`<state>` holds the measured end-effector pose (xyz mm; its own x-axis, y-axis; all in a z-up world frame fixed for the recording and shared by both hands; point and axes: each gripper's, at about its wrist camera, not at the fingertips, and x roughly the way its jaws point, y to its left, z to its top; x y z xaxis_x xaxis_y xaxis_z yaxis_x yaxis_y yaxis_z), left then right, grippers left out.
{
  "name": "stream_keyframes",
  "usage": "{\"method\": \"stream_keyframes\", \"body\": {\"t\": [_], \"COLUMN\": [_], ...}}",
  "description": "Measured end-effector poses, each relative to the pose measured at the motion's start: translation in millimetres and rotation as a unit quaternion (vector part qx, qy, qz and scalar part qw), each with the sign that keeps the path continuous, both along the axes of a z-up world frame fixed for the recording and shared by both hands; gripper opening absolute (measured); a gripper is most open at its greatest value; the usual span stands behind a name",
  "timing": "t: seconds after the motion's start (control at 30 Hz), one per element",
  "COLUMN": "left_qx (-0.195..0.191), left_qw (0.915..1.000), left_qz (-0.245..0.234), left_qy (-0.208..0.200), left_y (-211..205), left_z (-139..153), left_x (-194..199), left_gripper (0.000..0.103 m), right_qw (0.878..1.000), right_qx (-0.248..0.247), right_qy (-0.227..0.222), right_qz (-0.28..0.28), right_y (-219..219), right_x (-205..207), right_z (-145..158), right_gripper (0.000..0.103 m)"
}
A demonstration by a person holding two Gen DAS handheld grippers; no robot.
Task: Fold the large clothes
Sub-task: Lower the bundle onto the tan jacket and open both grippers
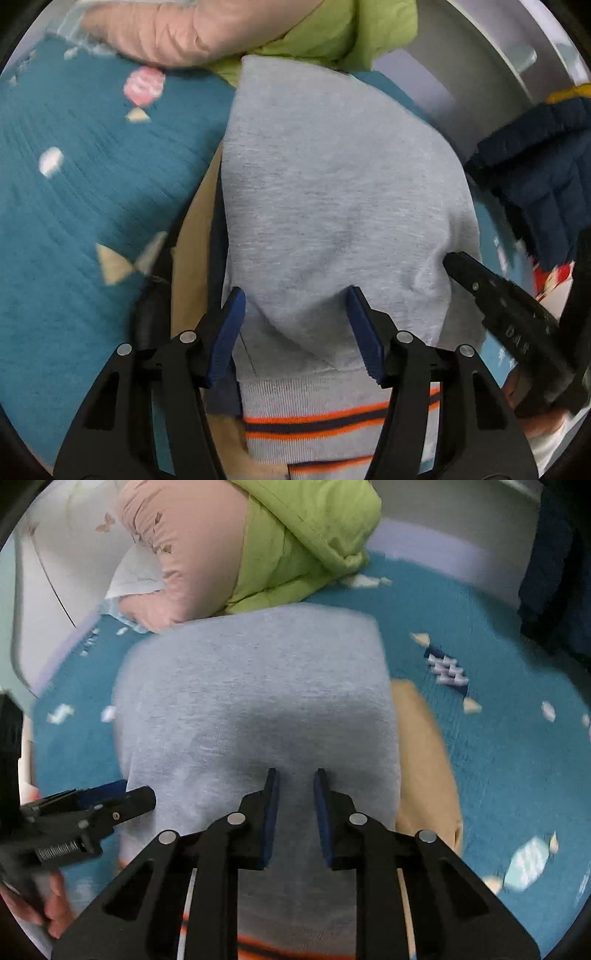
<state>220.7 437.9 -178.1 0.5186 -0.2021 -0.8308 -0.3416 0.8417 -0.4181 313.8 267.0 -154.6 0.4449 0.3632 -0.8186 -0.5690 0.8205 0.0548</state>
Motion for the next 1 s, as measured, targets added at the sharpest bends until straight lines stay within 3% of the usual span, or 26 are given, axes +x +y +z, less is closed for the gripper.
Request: {"method": "stream_keyframes", "body": {"t": [0.1, 0.2, 0.27, 0.33, 0.4, 0.47, 0.5, 0.6, 0.7, 0.77, 0.83, 0.9, 1.0], "left_qx": [0.021, 0.051, 0.060, 0.033, 0.022, 0.035, 0.038, 0.051, 0.053, 0.032, 0.010, 0.030, 0.058], "left_qw": [0.9996, 0.9975, 0.9968, 0.9985, 0.9996, 0.9991, 0.9990, 0.9983, 0.9983, 0.9994, 0.9989, 0.9991, 0.9980], "left_qz": [-0.017, -0.019, -0.009, -0.009, -0.013, -0.018, -0.019, -0.030, -0.003, -0.003, -0.001, -0.004, -0.009], "left_qy": [-0.002, -0.045, -0.051, -0.043, 0.008, 0.016, 0.012, -0.002, -0.023, 0.010, 0.045, 0.031, 0.023], "left_y": [0, 13, 26, 37, 40, 36, 36, 39, 59, 67, 72, 65, 55], "left_z": [23, 59, 70, 60, 26, 2, 4, 27, 44, 29, 1, 0, 10], "left_x": [-5, 3, 19, 50, 81, 96, 96, 92, 101, 117, 129, 127, 116], "left_gripper": [0.057, 0.057, 0.057, 0.057, 0.057, 0.057, 0.057, 0.057, 0.058, 0.057, 0.058, 0.058, 0.058], "right_qw": [1.000, 0.999, 0.999, 0.999, 0.996, 0.998, 0.998, 0.998, 0.999, 0.998, 0.997, 0.998, 0.998], "right_qx": [-0.002, 0.016, 0.017, 0.013, 0.001, -0.018, -0.025, -0.030, 0.009, -0.021, -0.045, -0.052, -0.046], "right_qy": [0.011, -0.033, -0.029, 0.032, 0.074, 0.057, 0.054, 0.049, 0.031, 0.048, 0.062, 0.042, 0.031], "right_qz": [0.001, 0.019, 0.003, -0.031, -0.043, -0.035, -0.033, -0.023, -0.025, -0.022, -0.023, -0.018, -0.016], "right_y": [6, 11, 23, 33, 37, 40, 43, 51, 50, 61, 68, 68, 63], "right_x": [-4, 4, 31, 72, 95, 99, 99, 97, 93, 98, 104, 101, 94], "right_z": [24, 57, 62, 36, 2, -14, -11, 13, 37, 26, -5, -19, -11], "right_gripper": [0.020, 0.019, 0.019, 0.019, 0.018, 0.017, 0.017, 0.020, 0.020, 0.020, 0.020, 0.020, 0.020]}}
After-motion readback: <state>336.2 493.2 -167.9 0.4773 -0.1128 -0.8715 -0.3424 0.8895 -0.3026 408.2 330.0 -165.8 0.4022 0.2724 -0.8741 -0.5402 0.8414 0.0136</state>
